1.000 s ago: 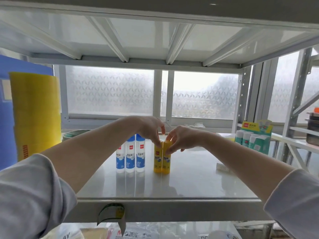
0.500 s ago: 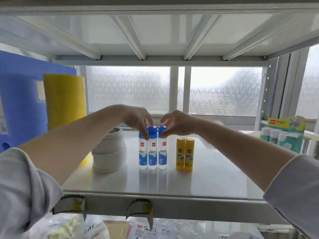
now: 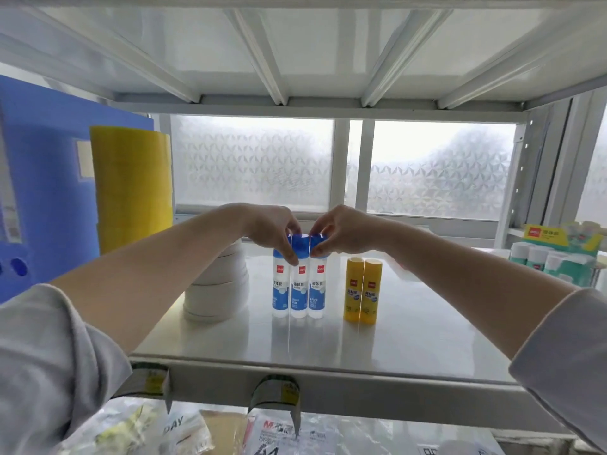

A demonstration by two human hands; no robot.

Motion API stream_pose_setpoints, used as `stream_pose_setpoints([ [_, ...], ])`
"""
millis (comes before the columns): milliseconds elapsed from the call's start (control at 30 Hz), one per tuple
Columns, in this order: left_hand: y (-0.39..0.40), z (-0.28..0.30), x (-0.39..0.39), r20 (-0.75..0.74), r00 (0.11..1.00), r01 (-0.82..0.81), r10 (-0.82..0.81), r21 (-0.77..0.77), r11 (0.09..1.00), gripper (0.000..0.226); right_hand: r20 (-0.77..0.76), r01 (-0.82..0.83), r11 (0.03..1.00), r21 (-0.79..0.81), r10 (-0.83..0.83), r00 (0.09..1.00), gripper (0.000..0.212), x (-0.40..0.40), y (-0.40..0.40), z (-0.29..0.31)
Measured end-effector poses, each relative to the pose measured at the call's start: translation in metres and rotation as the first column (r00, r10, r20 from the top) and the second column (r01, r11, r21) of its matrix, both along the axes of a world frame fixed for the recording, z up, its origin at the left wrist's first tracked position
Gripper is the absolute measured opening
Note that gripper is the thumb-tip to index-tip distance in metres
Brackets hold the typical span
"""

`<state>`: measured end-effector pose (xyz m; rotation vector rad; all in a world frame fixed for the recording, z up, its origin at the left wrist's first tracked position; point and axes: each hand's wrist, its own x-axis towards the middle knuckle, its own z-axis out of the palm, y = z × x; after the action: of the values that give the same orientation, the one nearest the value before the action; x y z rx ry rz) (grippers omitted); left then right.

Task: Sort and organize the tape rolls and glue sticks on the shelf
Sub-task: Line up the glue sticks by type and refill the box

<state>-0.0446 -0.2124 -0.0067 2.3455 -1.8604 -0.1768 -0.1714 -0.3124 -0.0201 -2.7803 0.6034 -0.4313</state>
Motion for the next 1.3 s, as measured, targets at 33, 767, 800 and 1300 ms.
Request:
stream_pose_setpoints([
  [33, 0.000, 0.000, 0.000, -0.005, 1.000, 0.002, -0.002, -0.002, 1.000, 0.039, -0.002, 0.004, 1.000, 0.000, -0.004, 1.000, 0.034, 0.001, -0.001, 0.000],
  [767, -0.047, 0.034, -0.143, 0.052, 0.939, 0.344, -0.340, -0.114, 0.932, 0.046, -0.304, 0.407, 0.910, -0.079, -0.411, 0.859, 0.046, -0.208, -0.038, 0.059],
  [800, -0.054, 0.027, -0.155, 0.044, 0.932, 0.362, -0.360, -0.104, 0.926, 0.046, -0.301, 0.429, 0.899, -0.085, -0.433, 0.850, 0.044, -0.216, -0.041, 0.056],
  [1300, -0.151, -0.089, -0.228, 0.148, 0.947, 0.300, -0.286, -0.081, 0.951, 0.043, -0.145, 0.659, 0.749, 0.065, -0.646, 0.749, 0.043, -0.261, -0.110, -0.021],
])
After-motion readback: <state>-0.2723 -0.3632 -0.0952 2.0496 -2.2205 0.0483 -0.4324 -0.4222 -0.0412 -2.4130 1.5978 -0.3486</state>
